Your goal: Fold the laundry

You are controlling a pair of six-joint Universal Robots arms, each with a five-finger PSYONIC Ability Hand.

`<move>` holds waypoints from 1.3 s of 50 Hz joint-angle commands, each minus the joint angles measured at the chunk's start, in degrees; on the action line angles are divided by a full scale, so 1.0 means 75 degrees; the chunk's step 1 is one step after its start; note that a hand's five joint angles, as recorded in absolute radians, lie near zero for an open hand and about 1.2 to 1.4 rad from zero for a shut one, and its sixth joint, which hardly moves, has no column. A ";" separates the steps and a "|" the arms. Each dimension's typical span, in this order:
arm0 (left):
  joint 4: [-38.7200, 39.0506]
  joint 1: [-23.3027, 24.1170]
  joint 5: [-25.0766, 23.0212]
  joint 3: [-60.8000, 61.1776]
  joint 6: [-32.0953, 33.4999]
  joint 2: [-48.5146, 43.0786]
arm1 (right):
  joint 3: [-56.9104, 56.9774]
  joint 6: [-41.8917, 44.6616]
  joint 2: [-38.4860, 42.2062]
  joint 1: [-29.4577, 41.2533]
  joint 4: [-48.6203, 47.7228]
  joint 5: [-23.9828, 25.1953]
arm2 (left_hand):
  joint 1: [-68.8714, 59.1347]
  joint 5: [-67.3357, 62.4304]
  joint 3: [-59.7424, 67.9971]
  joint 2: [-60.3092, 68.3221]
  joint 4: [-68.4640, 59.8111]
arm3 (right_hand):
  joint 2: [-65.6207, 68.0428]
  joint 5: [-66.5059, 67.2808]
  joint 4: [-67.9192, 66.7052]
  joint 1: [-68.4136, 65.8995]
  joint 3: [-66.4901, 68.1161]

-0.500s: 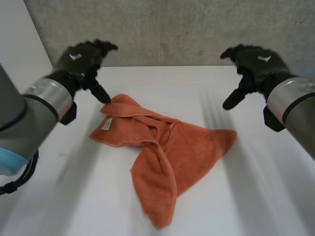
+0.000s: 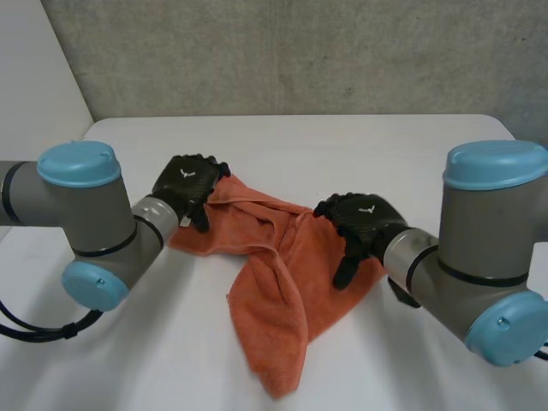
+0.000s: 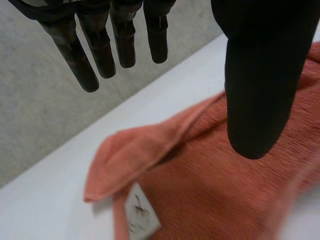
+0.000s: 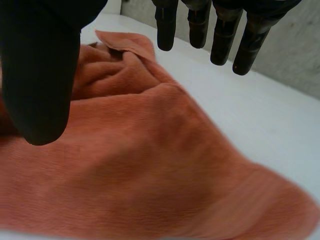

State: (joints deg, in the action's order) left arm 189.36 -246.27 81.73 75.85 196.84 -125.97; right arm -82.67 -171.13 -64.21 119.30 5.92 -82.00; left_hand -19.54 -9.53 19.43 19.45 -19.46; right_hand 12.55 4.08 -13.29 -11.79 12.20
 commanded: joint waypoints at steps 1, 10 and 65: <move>-0.0978 0.0200 -0.0046 0.0598 -0.0054 0.0601 | -0.0027 -0.2060 0.0031 0.0148 0.0382 0.0186 | -0.0977 -0.0979 0.0991 0.0989 -0.0988 | 0.0187 -0.0018 -0.0088 -0.0288 0.0234; -0.1166 0.0211 -0.0631 0.1324 -0.0077 0.1199 | -0.0157 -0.3254 0.0205 0.0369 0.0465 0.0889 | -0.1155 -0.1158 0.1170 0.1168 -0.1166 | 0.0232 0.0027 -0.0133 -0.0333 0.0279; 0.0545 0.0750 -0.0104 0.0550 -0.0136 -0.0571 | -0.1563 -0.1594 -0.2560 -0.0884 -0.0344 0.0503 | -0.8061 -0.8063 0.8076 0.8074 -0.8072 | 0.8994 0.8789 -0.8895 -0.9094 0.9041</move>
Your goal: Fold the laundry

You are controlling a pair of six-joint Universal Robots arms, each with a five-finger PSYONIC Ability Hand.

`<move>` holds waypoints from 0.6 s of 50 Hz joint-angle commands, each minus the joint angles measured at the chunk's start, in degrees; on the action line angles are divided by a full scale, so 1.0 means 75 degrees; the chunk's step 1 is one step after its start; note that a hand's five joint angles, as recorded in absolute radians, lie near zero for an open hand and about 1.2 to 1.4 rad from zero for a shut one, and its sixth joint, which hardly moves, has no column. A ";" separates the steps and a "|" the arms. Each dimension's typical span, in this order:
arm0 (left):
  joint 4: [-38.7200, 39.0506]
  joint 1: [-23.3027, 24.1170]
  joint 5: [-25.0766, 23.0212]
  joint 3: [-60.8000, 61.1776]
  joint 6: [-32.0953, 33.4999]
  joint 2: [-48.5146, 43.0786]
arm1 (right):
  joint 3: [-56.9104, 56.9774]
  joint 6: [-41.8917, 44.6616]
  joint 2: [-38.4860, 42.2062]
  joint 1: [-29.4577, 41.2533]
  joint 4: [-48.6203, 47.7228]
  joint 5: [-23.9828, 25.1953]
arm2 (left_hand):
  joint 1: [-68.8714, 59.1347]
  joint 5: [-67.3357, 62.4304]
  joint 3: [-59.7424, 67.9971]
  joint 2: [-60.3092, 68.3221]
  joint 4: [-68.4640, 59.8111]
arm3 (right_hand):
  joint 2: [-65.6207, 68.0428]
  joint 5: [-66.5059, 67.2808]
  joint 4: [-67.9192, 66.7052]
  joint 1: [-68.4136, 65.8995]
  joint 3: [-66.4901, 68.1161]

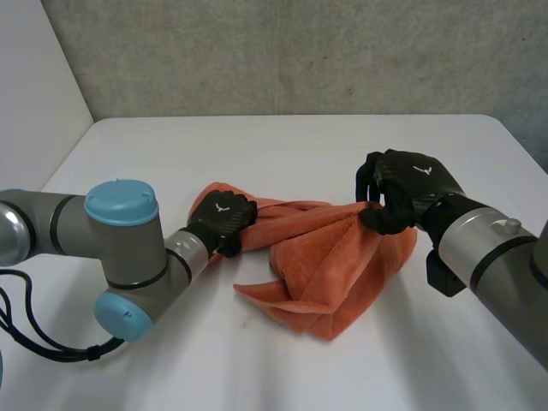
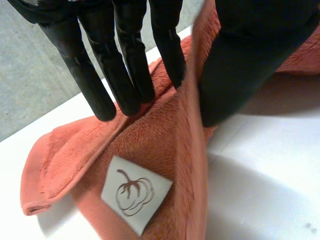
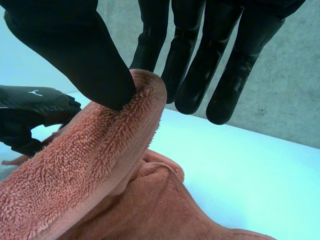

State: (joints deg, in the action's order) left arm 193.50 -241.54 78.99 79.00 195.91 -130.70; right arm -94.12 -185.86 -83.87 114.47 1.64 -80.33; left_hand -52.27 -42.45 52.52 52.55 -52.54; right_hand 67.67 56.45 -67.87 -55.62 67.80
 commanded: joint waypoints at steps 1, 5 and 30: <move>-0.0007 0.0120 0.0260 0.0131 -0.0012 0.0060 | -0.0036 0.0371 0.0062 -0.0240 0.0227 0.0281 | -0.3697 -0.3673 0.3664 0.3660 -0.3661 | 0.1644 0.1806 -0.1617 -0.3251 0.1627; 0.0005 0.0143 0.0237 0.0329 0.0046 0.0235 | 0.0103 0.1083 0.0785 -0.0228 0.0180 0.0304 | -0.3697 -0.3673 0.3664 0.3660 -0.3661 | 0.1644 0.1806 -0.1617 -0.3251 0.1627; 0.0298 -0.0337 0.0249 -0.2894 0.0164 0.3257 | 0.5521 0.2187 0.1424 -0.0111 -0.1612 -0.0739 | -0.3697 -0.3673 0.3664 0.3660 -0.3661 | 0.1644 0.1806 -0.1617 -0.3251 0.1627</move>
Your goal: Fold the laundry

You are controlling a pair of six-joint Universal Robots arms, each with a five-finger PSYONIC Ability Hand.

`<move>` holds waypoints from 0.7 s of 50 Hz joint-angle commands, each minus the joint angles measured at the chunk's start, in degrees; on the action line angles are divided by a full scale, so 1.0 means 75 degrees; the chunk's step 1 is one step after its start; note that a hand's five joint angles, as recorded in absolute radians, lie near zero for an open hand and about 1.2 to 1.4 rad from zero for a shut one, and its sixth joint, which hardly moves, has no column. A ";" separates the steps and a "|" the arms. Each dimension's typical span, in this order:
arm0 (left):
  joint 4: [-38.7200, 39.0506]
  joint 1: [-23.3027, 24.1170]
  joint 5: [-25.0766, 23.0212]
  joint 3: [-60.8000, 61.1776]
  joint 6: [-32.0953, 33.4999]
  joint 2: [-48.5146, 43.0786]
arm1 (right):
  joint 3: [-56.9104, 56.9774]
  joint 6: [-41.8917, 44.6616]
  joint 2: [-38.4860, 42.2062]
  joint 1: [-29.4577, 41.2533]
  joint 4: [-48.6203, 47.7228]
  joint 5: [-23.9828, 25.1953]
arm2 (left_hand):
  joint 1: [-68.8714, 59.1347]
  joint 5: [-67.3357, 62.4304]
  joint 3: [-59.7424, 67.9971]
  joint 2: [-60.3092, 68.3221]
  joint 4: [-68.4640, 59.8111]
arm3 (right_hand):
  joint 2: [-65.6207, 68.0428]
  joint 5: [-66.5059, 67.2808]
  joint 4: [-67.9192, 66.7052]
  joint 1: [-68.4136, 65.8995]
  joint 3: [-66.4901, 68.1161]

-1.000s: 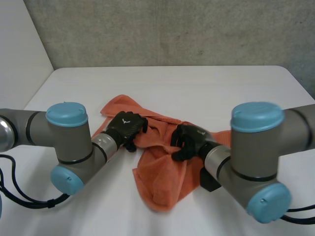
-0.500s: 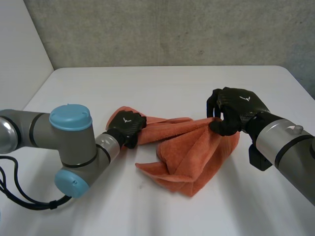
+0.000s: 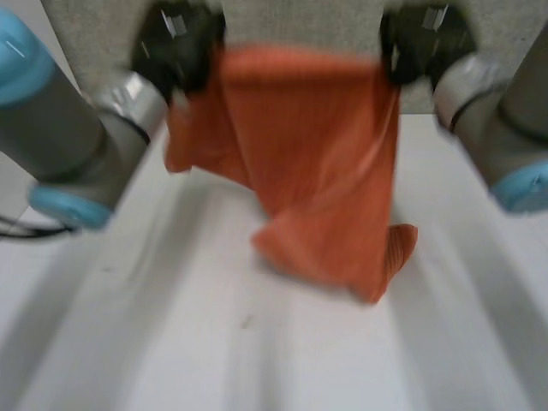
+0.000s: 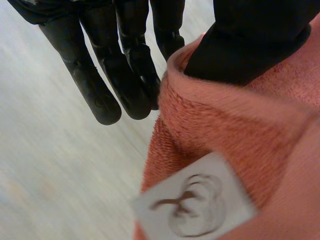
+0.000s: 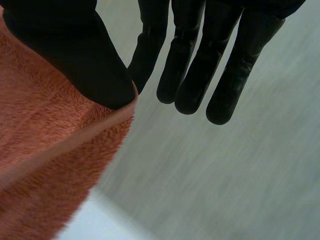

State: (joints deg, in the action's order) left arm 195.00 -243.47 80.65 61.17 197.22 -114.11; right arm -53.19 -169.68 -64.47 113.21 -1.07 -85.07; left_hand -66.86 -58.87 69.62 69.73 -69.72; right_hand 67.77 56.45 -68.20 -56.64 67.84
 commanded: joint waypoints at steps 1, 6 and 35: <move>0.0098 -0.0080 0.0028 -0.0516 -0.0011 0.1047 | 0.0061 0.0030 -0.1166 0.0057 -0.1252 -0.0106 | -0.1752 -0.1485 0.1384 0.1369 -0.1371 | 0.1631 0.1806 -0.1573 -0.3115 0.1621; -0.0043 -0.0174 -0.0007 0.0586 0.0000 0.1469 | -0.1169 0.0159 -0.1635 0.0385 -0.0924 -0.0036 | -0.1752 -0.1485 0.1384 0.1369 -0.1371 | 0.1631 0.1806 -0.1573 -0.3115 0.1621; -0.1683 -0.0010 -0.0043 0.3376 0.0001 0.3085 | -0.4706 -0.1195 -0.1186 0.0046 0.0729 0.0351 | -0.1752 -0.1485 0.1384 0.1369 -0.1371 | -0.3176 -0.3000 0.3234 0.1691 -0.3185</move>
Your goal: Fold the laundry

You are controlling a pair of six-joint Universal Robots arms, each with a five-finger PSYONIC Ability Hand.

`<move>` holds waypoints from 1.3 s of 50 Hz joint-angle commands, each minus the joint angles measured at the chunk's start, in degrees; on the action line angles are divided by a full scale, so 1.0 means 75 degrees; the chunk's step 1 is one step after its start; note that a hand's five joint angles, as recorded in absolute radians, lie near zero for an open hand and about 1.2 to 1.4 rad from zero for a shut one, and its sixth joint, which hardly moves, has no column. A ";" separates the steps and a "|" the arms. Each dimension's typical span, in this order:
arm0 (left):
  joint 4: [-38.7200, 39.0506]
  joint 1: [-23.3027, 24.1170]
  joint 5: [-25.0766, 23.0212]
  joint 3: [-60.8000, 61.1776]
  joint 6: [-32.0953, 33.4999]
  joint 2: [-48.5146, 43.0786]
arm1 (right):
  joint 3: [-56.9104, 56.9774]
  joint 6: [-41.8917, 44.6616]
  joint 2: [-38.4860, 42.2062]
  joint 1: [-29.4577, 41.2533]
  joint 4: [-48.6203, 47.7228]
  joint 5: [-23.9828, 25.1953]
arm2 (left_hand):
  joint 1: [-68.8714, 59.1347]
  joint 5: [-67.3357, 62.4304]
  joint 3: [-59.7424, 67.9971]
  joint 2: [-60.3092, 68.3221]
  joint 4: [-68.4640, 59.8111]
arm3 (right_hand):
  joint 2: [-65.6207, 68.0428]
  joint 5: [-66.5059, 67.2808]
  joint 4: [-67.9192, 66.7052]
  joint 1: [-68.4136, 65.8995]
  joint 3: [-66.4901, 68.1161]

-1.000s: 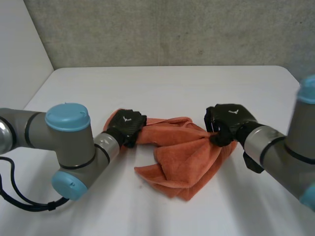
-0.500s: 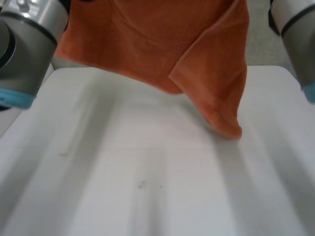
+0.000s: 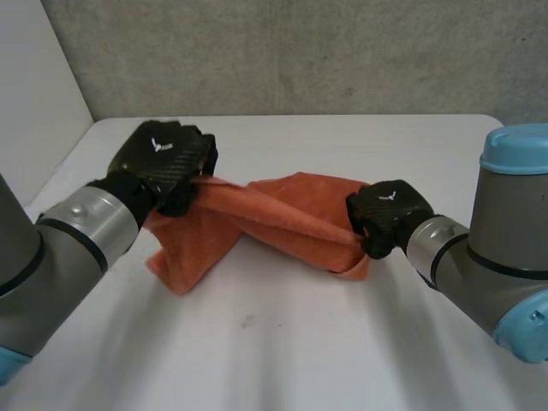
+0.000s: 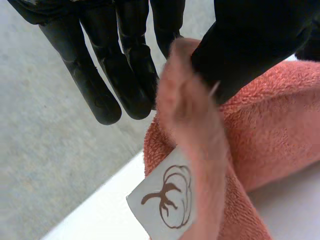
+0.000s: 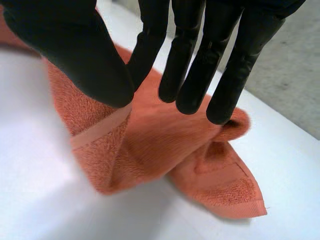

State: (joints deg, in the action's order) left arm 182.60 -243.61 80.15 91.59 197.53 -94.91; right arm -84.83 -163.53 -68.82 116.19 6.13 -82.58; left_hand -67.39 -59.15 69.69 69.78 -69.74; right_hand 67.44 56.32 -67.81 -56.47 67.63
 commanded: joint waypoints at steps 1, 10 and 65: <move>-0.0030 0.0009 0.0024 -0.0680 -0.0040 0.0526 | -0.0490 -0.2020 -0.0610 -0.0351 -0.0231 0.0019 | -0.1681 -0.1446 0.1375 0.1363 -0.1368 | -0.3139 -0.2991 0.3189 0.1676 -0.3164; -0.0533 0.0336 0.0082 -0.1347 -0.0099 0.1076 | -0.2011 -0.4021 -0.2248 -0.1135 -0.0430 0.0159 | -0.1681 -0.1446 0.1375 0.1363 -0.1368 | -0.5447 -0.5298 0.5496 0.3984 -0.5472; -0.0557 0.1451 0.0856 -0.2134 -0.0040 0.1733 | -0.0705 -0.1989 -0.2014 -0.0548 -0.0176 0.0777 | -0.1681 -0.1446 0.1375 0.1363 -0.1368 | 0.1675 0.1823 -0.1625 -0.3138 0.1650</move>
State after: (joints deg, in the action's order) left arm 178.52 -231.25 86.58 74.57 197.21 -83.48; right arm -93.14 -193.52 -73.38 122.74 -2.89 -84.00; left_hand -67.87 -59.15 69.69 69.79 -69.76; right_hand 67.71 55.60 -68.04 -56.05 67.65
